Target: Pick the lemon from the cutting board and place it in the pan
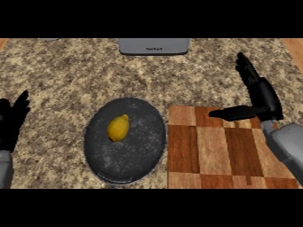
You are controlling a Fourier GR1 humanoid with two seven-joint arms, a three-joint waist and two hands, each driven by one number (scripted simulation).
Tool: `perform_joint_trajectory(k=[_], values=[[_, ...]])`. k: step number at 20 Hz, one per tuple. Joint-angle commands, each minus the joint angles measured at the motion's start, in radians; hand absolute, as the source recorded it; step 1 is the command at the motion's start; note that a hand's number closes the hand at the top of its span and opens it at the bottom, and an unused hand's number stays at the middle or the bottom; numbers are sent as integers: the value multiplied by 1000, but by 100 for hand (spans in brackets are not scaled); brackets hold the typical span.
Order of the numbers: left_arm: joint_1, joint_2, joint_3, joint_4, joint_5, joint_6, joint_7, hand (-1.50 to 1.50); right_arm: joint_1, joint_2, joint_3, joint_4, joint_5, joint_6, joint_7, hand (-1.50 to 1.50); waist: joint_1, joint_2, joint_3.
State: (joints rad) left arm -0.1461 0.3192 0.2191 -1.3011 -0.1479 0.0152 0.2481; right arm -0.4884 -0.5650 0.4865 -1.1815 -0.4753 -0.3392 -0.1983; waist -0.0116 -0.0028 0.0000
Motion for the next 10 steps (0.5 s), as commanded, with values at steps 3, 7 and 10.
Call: perform_joint_trajectory(k=[3, 7, 10], values=[[55, 1, 8, 13, 0, -20, -74, 0, 71, -128, -138, -17, -16, 186, -13, -150, 11, 1, 0], [3, -9, 6, 12, -22, 13, -18, 0, 199, -184, -214, -32, -10, 304, -112, -150, 6, 2, 0], [-1, -8, 8, -22, -3, -7, 7, 0, 209, -251, -285, 7, -35, 422, -120, -150, 7, 2, 0]])
